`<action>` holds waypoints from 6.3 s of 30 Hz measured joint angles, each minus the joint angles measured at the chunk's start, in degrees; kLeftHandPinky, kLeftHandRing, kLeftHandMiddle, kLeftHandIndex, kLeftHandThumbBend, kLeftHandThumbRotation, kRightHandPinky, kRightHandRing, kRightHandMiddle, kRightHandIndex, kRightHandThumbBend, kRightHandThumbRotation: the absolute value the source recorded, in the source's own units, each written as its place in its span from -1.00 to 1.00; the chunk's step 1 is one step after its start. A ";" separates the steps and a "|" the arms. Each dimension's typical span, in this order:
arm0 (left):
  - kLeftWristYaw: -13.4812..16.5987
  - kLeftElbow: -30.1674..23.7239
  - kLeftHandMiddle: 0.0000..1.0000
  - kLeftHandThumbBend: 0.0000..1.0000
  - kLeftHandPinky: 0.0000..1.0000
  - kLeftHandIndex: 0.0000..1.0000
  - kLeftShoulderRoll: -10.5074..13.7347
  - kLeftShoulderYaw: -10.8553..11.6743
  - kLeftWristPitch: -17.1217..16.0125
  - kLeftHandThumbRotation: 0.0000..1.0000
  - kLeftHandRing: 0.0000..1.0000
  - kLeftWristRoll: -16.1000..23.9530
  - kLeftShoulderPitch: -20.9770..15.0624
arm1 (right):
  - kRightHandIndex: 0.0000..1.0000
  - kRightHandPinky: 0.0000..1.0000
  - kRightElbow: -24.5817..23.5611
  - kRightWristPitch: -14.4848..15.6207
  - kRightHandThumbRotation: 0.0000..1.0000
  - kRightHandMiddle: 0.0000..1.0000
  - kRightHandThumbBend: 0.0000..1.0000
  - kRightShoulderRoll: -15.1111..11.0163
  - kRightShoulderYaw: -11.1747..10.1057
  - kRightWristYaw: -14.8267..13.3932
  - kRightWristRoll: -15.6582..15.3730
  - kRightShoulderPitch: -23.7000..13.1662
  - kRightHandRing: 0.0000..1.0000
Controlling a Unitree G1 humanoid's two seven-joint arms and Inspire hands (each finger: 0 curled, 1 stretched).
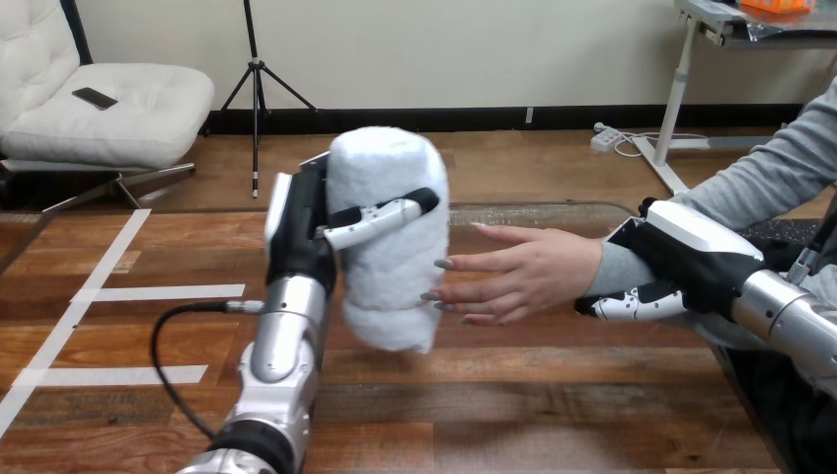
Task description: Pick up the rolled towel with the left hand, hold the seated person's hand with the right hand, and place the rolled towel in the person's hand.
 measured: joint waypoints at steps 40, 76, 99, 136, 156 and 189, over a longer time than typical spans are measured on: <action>0.37 0.75 -0.17 0.46 -0.23 -0.20 -4.61 -0.02 2.07 -1.00 -0.20 -0.39 -1.83 | -0.45 -0.70 0.00 0.04 -0.15 -0.49 -0.06 0.58 0.03 0.81 -0.01 0.01 -0.61; 0.78 0.77 -0.14 0.47 -0.21 -0.18 -5.43 -0.39 2.89 -1.00 -0.17 -1.02 -2.03 | -0.45 -0.70 -0.01 0.18 -0.14 -0.50 -0.08 1.28 0.34 0.80 -0.18 0.01 -0.62; 0.25 0.78 -0.16 0.47 -0.21 -0.19 -5.74 -0.41 3.08 -1.00 -0.18 -1.58 -2.03 | -0.44 -0.70 -0.09 0.27 -0.10 -0.49 -0.08 1.54 0.35 1.10 -0.18 0.01 -0.61; -0.84 0.79 -0.18 0.50 -0.24 -0.21 -5.99 -0.37 3.08 -1.00 -0.22 -2.73 -2.03 | -0.41 -0.66 -0.18 0.43 -0.07 -0.45 -0.07 1.71 0.49 1.10 -0.31 0.01 -0.58; -1.54 0.79 -0.17 0.52 -0.24 -0.20 -6.02 -0.44 3.08 -1.00 -0.21 -3.56 -2.03 | -0.41 -0.65 -0.18 0.42 -0.08 -0.45 -0.07 1.73 0.49 1.10 -0.30 0.01 -0.57; -2.03 0.79 -0.18 0.59 -0.26 -0.20 -6.04 -0.56 3.08 -1.00 -0.21 -3.83 -2.03 | -0.41 -0.66 -0.18 0.42 -0.05 -0.46 -0.05 1.73 0.49 1.10 -0.28 0.02 -0.58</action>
